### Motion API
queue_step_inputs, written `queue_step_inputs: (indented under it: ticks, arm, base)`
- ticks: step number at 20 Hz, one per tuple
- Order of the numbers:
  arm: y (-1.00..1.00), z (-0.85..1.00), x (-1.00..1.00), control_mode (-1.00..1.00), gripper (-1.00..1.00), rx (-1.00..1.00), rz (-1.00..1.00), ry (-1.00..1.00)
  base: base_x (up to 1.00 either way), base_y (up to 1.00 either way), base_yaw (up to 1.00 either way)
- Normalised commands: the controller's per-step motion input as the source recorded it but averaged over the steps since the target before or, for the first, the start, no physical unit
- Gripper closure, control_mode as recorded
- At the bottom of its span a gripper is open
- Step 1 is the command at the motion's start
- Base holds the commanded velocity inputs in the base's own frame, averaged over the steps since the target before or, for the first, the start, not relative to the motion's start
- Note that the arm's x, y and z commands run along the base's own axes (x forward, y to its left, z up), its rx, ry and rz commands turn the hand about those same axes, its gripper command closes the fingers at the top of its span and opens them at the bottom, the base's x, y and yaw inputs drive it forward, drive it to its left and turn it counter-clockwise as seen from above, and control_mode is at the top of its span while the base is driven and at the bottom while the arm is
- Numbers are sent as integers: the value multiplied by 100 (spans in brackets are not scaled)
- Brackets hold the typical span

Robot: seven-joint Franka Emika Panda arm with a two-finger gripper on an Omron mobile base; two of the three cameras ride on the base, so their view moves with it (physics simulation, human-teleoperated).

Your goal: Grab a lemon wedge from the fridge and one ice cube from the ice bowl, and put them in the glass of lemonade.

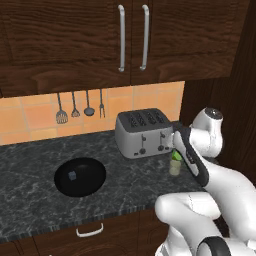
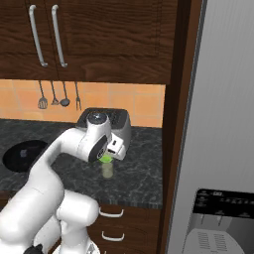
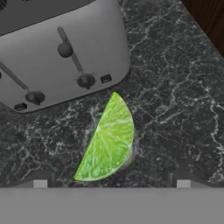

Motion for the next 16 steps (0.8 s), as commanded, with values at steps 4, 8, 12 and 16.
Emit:
queue_step_inputs:
  ticks: [4,8,12,16]
  arm:
    - [0,12,-92,-100,-100,6,0,-13]
    - [1,64,-73,-100,-100,2,0,-13]
    - [13,100,-12,-100,-100,-12,3,20]
    - [11,100,-26,-100,-100,-16,5,37]
  base:
    - [0,0,0]
    - [0,0,0]
    - [0,0,0]
    - [0,0,0]
